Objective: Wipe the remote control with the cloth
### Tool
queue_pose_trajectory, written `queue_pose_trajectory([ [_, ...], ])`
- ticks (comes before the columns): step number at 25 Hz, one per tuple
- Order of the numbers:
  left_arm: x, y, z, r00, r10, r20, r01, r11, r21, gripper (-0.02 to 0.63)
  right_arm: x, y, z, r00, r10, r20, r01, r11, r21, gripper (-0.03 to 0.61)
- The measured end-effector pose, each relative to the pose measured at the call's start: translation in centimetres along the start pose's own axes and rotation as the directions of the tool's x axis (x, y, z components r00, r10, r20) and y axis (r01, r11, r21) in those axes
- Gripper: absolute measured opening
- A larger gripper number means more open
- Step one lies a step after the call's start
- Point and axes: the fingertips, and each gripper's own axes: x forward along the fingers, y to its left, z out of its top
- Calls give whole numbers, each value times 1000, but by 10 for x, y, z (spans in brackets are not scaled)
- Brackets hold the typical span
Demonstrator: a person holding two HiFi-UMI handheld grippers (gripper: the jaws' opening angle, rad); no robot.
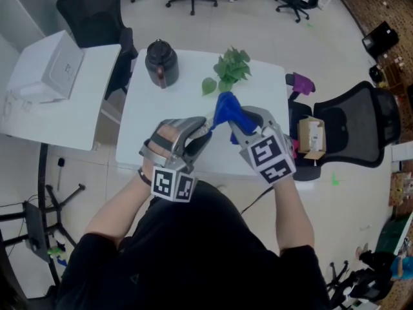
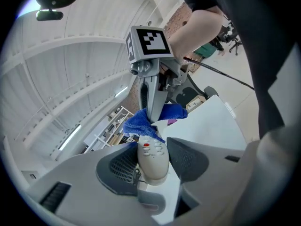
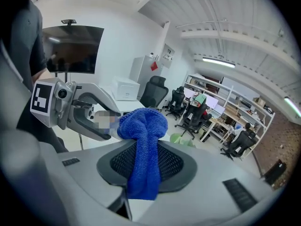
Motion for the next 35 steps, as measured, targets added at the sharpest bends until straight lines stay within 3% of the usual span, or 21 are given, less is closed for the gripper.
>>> queue_pose_trajectory([
  [3, 0, 1, 0, 1000, -4, 7, 4, 999, -34, 201, -4, -7, 2, 1000, -22, 20, 22, 1000, 19, 118],
  [5, 2, 5, -4, 1000, -18, 23, 22, 986, -167, 201, -13, -14, 11, 996, -47, 80, 42, 997, 63, 118],
  [6, 3, 9, -7, 999, -30, 39, 40, 958, -285, 201, -19, -18, 17, 989, -64, 133, 51, 993, 103, 118],
  [7, 4, 14, -10, 997, -45, 65, 69, 899, -432, 201, -27, -24, 23, 977, -83, 198, 53, 987, 153, 118],
  [8, 5, 20, -13, 993, -59, 105, 110, 798, -593, 201, -35, -29, 28, 958, -100, 269, 42, 976, 213, 118],
  [9, 6, 26, -15, 984, -66, 163, 166, 649, -742, 201, -42, -34, 30, 935, -114, 337, 15, 959, 281, 118],
  [10, 7, 33, -18, 970, -60, 234, 235, 465, -853, 201, -47, -37, 30, 910, -127, 395, -23, 936, 352, 118],
  [11, 8, 39, -20, 950, -32, 311, 308, 267, -913, 201, -49, -39, 29, 888, -142, 438, -63, 905, 420, 118],
  [12, 9, 45, -23, 925, 19, 380, 378, 76, -923, 201, -49, -38, 26, 871, -155, 466, -101, 872, 479, 118],
  [13, 9, 52, -25, 897, 86, 433, 440, -92, -893, 201, -48, -36, 22, 859, -162, 485, -137, 841, 523, 118],
  [14, 8, 60, -27, 871, 160, 465, 491, -227, -841, 201, -45, -30, 20, 852, -156, 500, -174, 816, 551, 118],
  [15, 7, 67, -29, 847, 232, 478, 531, -330, -780, 201, -41, -22, 18, 847, -138, 513, -214, 796, 566, 118],
  [16, 6, 74, -31, 826, 295, 481, 564, -407, -719, 201, -37, -11, 18, 843, -109, 526, -255, 780, 571, 118],
  [17, 6, 79, -32, 808, 345, 478, 590, -462, -662, 201, -32, 1, 19, 840, -73, 537, -295, 769, 567, 118],
  [19, 6, 83, -36, 784, 406, 470, 621, -524, -583, 201, -21, 26, 23, 839, 5, 545, -357, 761, 542, 118],
  [22, 8, 81, -36, 767, 429, 477, 640, -554, -532, 201, -5, 56, 26, 848, 112, 518, -406, 766, 498, 118],
  [27, 7, 73, -25, 752, 388, 533, 652, -560, -512, 201, 9, 66, 27, 859, 163, 486, -422, 763, 490, 118],
  [35, -5, 49, 1, 699, 273, 662, 676, -556, -484, 201, 0, 7, 20, 854, 34, 519, -352, 771, 530, 118],
])
